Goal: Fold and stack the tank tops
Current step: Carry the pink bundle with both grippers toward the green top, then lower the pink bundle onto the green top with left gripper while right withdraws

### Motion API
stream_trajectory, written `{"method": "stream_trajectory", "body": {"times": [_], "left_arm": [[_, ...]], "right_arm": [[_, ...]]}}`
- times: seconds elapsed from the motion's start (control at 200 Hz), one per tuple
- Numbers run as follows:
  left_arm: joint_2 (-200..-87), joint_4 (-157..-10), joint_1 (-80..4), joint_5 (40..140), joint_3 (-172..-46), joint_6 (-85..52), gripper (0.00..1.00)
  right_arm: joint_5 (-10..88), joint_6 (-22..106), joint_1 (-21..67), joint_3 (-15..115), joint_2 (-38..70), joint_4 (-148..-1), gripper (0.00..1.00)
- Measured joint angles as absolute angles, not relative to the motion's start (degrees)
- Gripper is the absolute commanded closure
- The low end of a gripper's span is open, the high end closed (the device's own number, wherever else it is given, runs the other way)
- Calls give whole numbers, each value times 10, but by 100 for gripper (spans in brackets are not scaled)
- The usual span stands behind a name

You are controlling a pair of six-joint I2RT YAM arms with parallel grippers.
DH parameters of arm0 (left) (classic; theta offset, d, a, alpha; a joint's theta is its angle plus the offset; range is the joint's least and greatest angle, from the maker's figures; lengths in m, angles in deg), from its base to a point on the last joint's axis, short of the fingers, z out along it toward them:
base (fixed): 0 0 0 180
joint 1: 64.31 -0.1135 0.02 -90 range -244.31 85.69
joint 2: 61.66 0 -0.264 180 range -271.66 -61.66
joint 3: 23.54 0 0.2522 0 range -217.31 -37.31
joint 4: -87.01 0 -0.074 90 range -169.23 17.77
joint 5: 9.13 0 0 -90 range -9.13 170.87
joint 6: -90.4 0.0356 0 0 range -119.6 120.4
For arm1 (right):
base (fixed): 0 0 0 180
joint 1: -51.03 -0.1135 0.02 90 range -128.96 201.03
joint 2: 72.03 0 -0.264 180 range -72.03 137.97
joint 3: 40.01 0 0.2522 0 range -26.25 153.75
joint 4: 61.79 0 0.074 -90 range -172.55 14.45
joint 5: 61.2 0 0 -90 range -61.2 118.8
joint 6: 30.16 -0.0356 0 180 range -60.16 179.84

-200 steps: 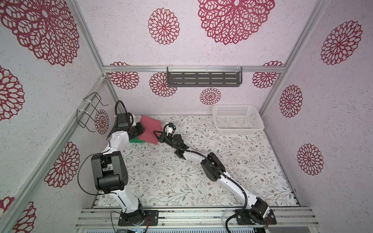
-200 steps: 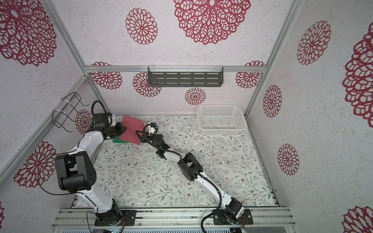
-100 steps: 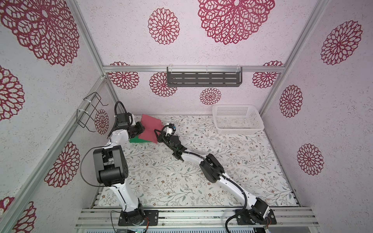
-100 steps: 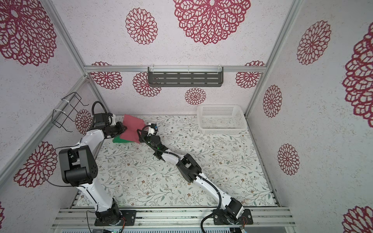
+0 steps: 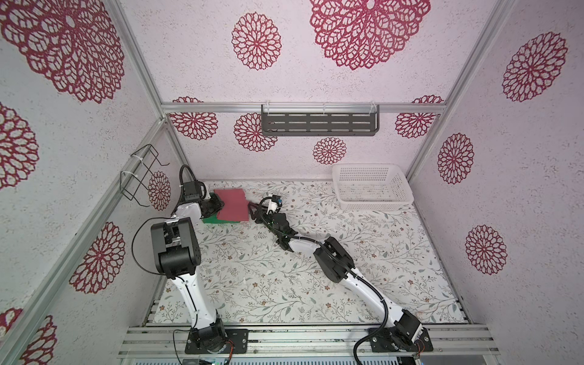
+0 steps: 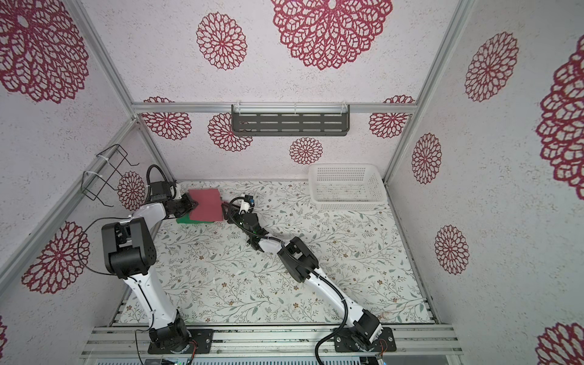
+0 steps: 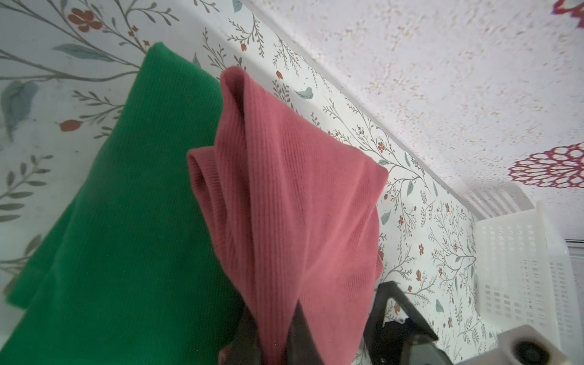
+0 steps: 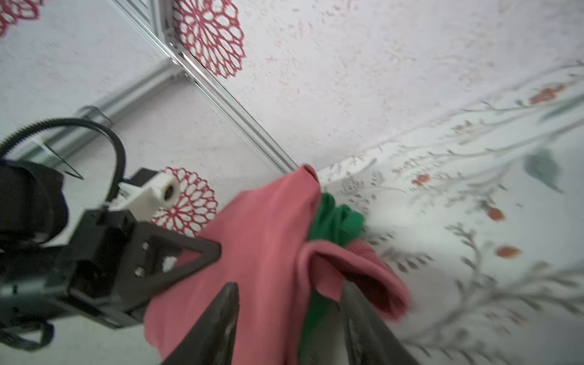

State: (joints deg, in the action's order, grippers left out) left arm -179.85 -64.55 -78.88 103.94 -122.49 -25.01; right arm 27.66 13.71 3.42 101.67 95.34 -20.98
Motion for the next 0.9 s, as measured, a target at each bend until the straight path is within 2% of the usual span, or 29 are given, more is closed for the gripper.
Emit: {"method": "stream_trajectory", "body": {"times": [0.165,0.335,0.651,0.901], "left_arm": [[-1804,-623,-789,1048,-1276,-247,100],[-1813,-571,-788,1054,-1356,-231,100],[-1826,-480,-797,1062,-1397,-193,100],[-1900,-458,-836,1078,-1400,-180,100]], "right_arm": [[290,144,48,817,841,-161,43],[305,153,75,677,749,-108,43],[327,159,114,574,683,-43,43],[351,169,122,509,654,-33,43]]}}
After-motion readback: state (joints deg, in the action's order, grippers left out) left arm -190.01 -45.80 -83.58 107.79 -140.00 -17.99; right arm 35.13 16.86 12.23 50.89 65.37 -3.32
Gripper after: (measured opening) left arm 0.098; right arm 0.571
